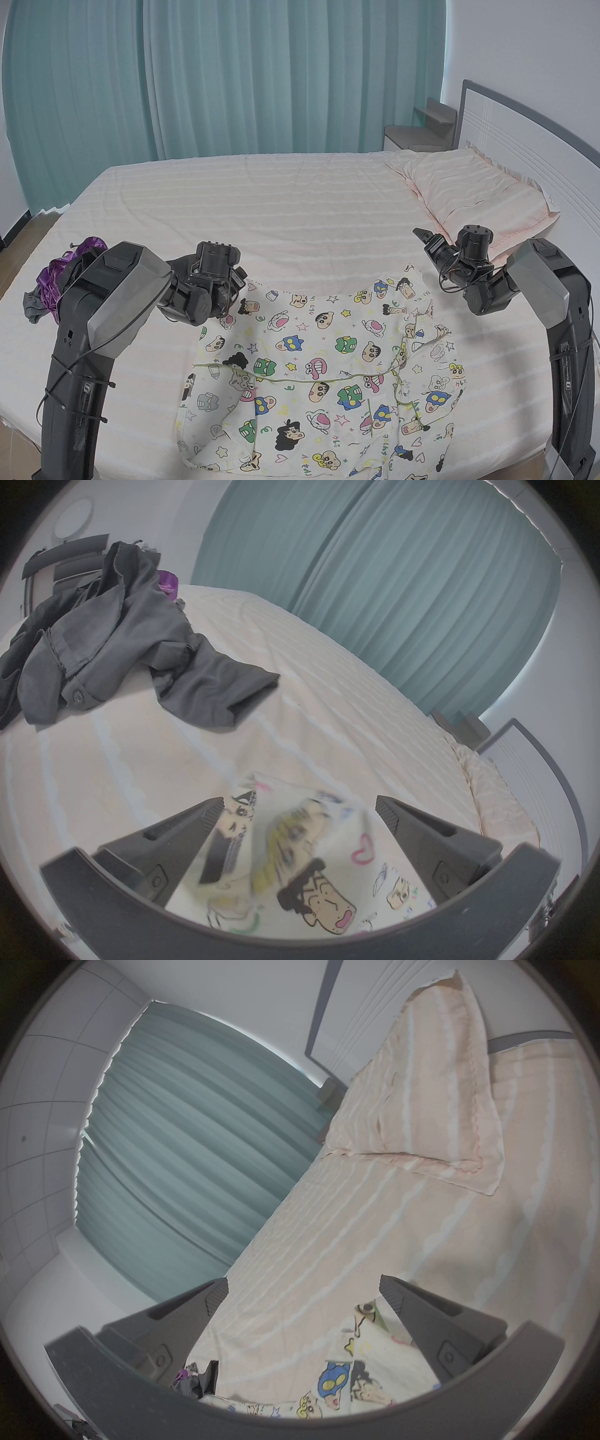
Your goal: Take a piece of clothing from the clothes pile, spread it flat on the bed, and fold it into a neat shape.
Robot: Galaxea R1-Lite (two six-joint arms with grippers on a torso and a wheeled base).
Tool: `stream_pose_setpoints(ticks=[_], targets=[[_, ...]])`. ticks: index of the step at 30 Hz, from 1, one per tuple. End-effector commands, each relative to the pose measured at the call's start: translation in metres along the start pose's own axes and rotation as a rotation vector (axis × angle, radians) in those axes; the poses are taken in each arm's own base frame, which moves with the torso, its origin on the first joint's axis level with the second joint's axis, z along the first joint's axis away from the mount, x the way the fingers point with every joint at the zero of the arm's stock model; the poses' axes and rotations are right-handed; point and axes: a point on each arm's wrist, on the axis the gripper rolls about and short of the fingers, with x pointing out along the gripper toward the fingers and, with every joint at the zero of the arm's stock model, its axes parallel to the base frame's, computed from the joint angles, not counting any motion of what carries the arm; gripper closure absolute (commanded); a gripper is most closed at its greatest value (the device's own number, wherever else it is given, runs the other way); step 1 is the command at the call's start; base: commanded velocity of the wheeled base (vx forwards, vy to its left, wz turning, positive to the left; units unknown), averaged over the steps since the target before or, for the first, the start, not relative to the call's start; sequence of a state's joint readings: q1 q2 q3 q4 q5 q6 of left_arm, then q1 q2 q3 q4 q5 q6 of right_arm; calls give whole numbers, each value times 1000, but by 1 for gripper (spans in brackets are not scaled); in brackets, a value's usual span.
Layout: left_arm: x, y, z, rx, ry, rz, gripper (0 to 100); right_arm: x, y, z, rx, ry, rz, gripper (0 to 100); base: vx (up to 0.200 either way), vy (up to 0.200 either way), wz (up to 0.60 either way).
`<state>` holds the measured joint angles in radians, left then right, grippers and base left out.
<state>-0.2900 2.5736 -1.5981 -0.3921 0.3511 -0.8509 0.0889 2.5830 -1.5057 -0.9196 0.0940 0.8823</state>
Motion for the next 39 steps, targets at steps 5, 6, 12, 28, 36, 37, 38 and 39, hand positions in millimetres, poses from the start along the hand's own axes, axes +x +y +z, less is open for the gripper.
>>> stream_pose_setpoints(ticks=[5, 6, 12, 28, 36, 37, 38, 39], targets=[[4, 24, 46, -59, -66, 64, 0, -14, -31, 19, 13, -14, -112, 0, 0, 0, 0], [3, 24, 47, -60, -67, 65, 0, -15, -32, 20, 12, -12, -114, 0, 0, 0, 0], [-39, 23, 87, -134, -70, 56, 0, -78, -59, 33, -109, 97, -211, 0, 0, 0, 0], [-197, 50, 54, -313, 400, -140, 0, -186, -121, -9, -242, 502, -58, 0, 0, 0, 0], [-203, 50, 31, -359, 435, -185, 0, -177, -130, -26, -308, 514, -59, 0, 0, 0, 0], [-203, 51, 30, -358, 435, -187, 0, -177, -129, -27, -311, 516, -55, 0, 0, 0, 0], [-203, 51, 30, -358, 435, -187, 0, -177, -129, -27, -311, 516, -55, 0, 0, 0, 0], [-204, 53, 28, -359, 434, -189, 0, -173, -124, -30, -321, 524, -38, 0, 0, 0, 0]])
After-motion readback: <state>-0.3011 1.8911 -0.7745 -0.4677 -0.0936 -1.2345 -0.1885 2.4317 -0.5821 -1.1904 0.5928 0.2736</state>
